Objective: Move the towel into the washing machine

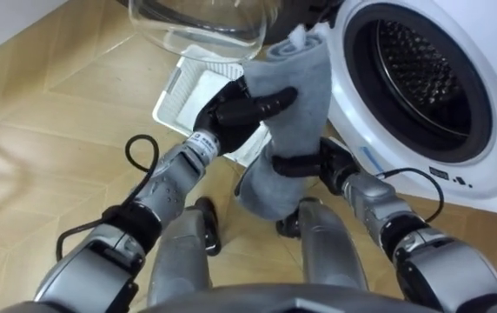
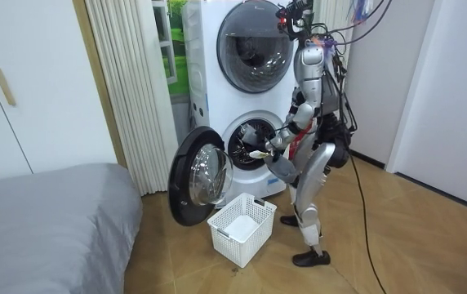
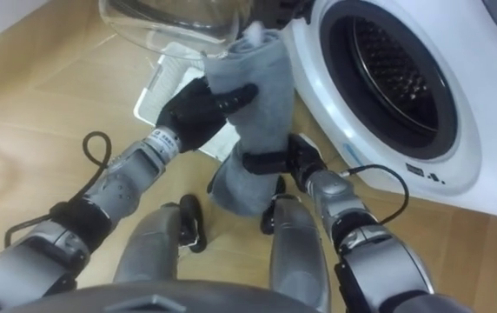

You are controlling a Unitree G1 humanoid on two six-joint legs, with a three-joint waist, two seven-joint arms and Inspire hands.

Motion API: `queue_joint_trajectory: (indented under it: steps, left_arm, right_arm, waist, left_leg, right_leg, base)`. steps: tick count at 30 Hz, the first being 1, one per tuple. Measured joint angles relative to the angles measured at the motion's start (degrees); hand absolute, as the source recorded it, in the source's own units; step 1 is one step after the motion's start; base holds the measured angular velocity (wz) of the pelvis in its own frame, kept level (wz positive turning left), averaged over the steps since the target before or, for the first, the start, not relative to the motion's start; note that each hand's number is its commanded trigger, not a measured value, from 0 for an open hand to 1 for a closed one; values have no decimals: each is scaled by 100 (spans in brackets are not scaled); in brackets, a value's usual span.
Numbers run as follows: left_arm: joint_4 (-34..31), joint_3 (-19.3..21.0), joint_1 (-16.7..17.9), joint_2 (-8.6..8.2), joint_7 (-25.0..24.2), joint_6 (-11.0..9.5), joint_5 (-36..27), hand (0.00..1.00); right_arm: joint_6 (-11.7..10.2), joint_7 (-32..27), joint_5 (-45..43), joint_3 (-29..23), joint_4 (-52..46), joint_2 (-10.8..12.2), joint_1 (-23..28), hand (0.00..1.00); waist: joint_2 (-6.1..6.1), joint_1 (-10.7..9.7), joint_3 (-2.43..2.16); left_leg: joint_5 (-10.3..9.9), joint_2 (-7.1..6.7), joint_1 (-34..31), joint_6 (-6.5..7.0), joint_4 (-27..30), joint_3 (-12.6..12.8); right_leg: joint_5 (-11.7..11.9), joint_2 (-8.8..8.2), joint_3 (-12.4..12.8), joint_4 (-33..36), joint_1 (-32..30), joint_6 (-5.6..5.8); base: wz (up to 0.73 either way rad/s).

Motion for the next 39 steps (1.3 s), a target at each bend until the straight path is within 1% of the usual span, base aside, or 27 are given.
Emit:
queue_joint_trajectory:
  steps: [2, 3, 4, 5, 6, 7, 8, 9, 10, 11, 12, 13, 14, 16, 19, 23, 24, 26, 29, 31, 33, 34, 35, 37, 38, 39]
  left_arm:
    - [289, 155, 83, 21, -2, 1, 6, 0]
    - [357, 202, 85, 27, 6, 2, 23, 0]
    - [457, 375, 156, 35, 21, 1, 106, 0]
    - [646, 490, 216, 64, 88, -7, 263, 0]
    - [873, 551, 288, 125, 210, -20, 480, 0]
    - [949, 598, 304, 170, 284, -24, 615, 0]
    - [1073, 658, 401, 266, 440, -41, 872, 0]
    - [1120, 694, 520, 355, 601, -40, 1132, 0]
    - [1122, 736, 587, 390, 675, -42, 1295, 0]
    - [1146, 780, 710, 438, 834, -42, 1583, 0]
    - [1226, 831, 780, 451, 994, -39, 1866, 0]
    - [1294, 845, 801, 453, 1074, -38, 2026, 0]
    - [1449, 853, 834, 457, 1229, -29, 2279, 0]
    - [1676, 853, 841, 445, 1410, 17, 2437, 0]
    - [1784, 935, 837, 431, 1685, 125, 2495, 0]
    - [1838, 1224, 844, 417, 1895, 299, 2564, 0]
    - [1839, 1258, 849, 418, 1934, 319, 2564, 0]
    - [1829, 1261, 832, 410, 2130, 378, 2560, 0]
    - [1832, 1253, 832, 407, 2314, 402, 2557, 0]
    - [1829, 1232, 842, 407, 2429, 419, 2555, 0]
    - [1821, 1218, 832, 408, 2550, 447, 2555, 0]
    - [1815, 1227, 822, 409, 2583, 457, 2557, 0]
    - [1813, 1237, 798, 424, 2669, 456, 2556, 0]
    - [1811, 1253, 791, 428, 2719, 457, 2560, 0]
    - [1778, 1267, 815, 446, 2732, 457, 2560, 0]
    - [1759, 1272, 823, 459, 2744, 457, 2561, 0]
  right_arm:
    - [102, -73, 41, -49, 0, -43, 114, 100]
    - [133, -94, 52, -88, 0, -45, 134, 100]
    - [162, -97, 73, -204, 12, -50, 149, 100]
    - [187, -97, 230, -325, 81, -63, 162, 100]
    - [190, -97, 371, -412, 180, -80, 184, 100]
    - [193, -97, 437, -460, 229, -83, 182, 100]
    - [202, -93, 609, -507, 250, -125, 192, 100]
    - [222, -76, 889, -505, 268, -202, 192, 100]
    - [247, -72, 1026, -505, 269, -241, 186, 100]
    - [287, -59, 1288, -502, 294, -327, 205, 100]
    - [329, -45, 1552, -510, 338, -415, 168, 100]
    - [354, -24, 1682, -538, 421, -436, 166, 100]
    - [426, -24, 1913, -616, 560, -454, 76, 100]
    - [468, -24, 2268, -720, 708, -467, -12, 100]
    - [624, -25, 2750, -893, 716, -539, -26, 100]
    - [794, -107, 3577, -1275, 726, -673, 0, 100]
    - [817, -151, 3710, -1357, 732, -682, 5, 100]
    - [823, -366, 4343, -1529, 738, -750, 6, 100]
    - [821, -551, 4962, -1726, 740, -831, -5, 100]
    - [821, -606, 5277, -1741, 740, -879, -1, 100]
    - [834, -734, 5586, -1836, 738, -905, -28, 100]
    - [850, -775, 5670, -1883, 734, -907, -34, 100]
    - [912, -858, 5880, -1969, 734, -911, -63, 100]
    - [972, -987, 6110, -2085, 729, -957, -126, 100]
    - [1068, -1040, 6222, -2118, 725, -1031, -190, 100]
    - [1094, -1055, 6288, -2119, 721, -1074, -220, 100]
  waist:
    - [15, 125, 9]
    - [24, 142, 15]
    - [59, 171, 36]
    - [76, 250, 45]
    - [83, 302, 41]
    - [82, 319, 41]
    - [87, 381, 39]
    - [99, 428, 32]
    - [100, 455, 32]
    - [102, 515, 31]
    - [103, 587, 30]
    - [106, 591, 29]
    - [112, 592, 29]
    - [121, 592, 30]
    - [144, 598, 33]
    - [224, 599, 29]
    - [228, 585, 26]
    - [235, 548, 21]
    - [234, 537, 21]
    - [231, 532, 19]
    - [222, 493, 15]
    - [204, 489, 5]
    - [134, 495, -8]
    - [77, 427, -15]
    - [52, 405, -25]
    - [36, 406, -27]
  left_leg:
    - [0, 8, 0, -2, -10, -1]
    - [3, 8, -4, -7, -21, -2]
    - [10, 13, -35, -18, -33, -8]
    - [16, 13, -58, -24, -43, -3]
    - [29, 4, -62, -31, -73, -1]
    - [39, -1, -64, -34, -94, -1]
    - [48, -8, -96, -36, -107, 1]
    - [50, -8, -156, -36, -105, 0]
    - [55, -16, -180, -33, -108, 1]
    - [61, -32, -213, -27, -111, 4]
    - [63, -43, -226, -24, -107, 5]
    - [67, -53, -228, -16, -107, -2]
    - [75, -67, -231, -6, -98, -8]
    - [77, -70, -248, -3, -58, -9]
    - [72, -74, -264, 3, -55, -8]
    - [79, -88, -268, 9, -19, -3]
    - [85, -99, -270, 9, -19, 0]
    - [138, -176, -300, 18, -50, -1]
    - [144, -190, -325, 17, -25, 10]
    - [144, -190, -321, 15, -17, 10]
    - [144, -192, -335, 17, 11, 10]
    - [144, -193, -345, 17, 17, 11]
    - [144, -220, -355, 17, 24, 32]
    - [155, -283, -350, 35, 36, 29]
    - [154, -292, -352, 37, 60, 30]
    - [150, -292, -357, 44, 78, 30]
  right_leg:
    - [4, 10, -12, -16, 5, -6]
    - [9, 12, -13, -32, 4, -15]
    - [32, 12, -51, -79, 0, -38]
    - [40, 3, -69, -84, -27, -47]
    - [39, 1, -67, -85, -44, -48]
    - [38, -4, -67, -85, -56, -49]
    - [31, -13, -74, -78, -106, -57]
    - [30, -14, -78, -76, -162, -57]
    - [30, -23, -80, -67, -193, -57]
    - [29, -40, -83, -53, -235, -56]
    - [30, -52, -94, -54, -249, -56]
    - [29, -62, -107, -54, -248, -56]
    - [30, -76, -123, -49, -247, -56]
    - [30, -86, -129, -30, -247, -55]
    - [28, -128, -215, 27, -248, -56]
    - [8, -152, -190, 111, -277, -67]
    - [-7, -165, -185, 144, -295, -69]
    - [-54, -248, -171, 267, -384, -72]
    - [-71, -254, -137, 337, -445, -71]
    - [-72, -255, -136, 344, -444, -71]
    - [-72, -264, -135, 359, -448, -72]
    - [-73, -263, -118, 372, -466, -71]
    - [-90, -292, -78, 442, -527, -68]
    - [-140, -366, -59, 551, -553, -48]
    - [-139, -377, -56, 561, -552, -48]
    - [-139, -378, -54, 569, -552, -47]
  base:
    - [0]
    - [0]
    - [0]
    - [0]
    - [0]
    - [0]
    - [0]
    - [0]
    - [0]
    - [0]
    - [0]
    - [5]
    - [7]
    - [2]
    - [3]
    - [1]
    - [6]
    - [11]
    - [2]
    - [0]
    - [0]
    - [0]
    - [0]
    - [9]
    - [8]
    - [0]
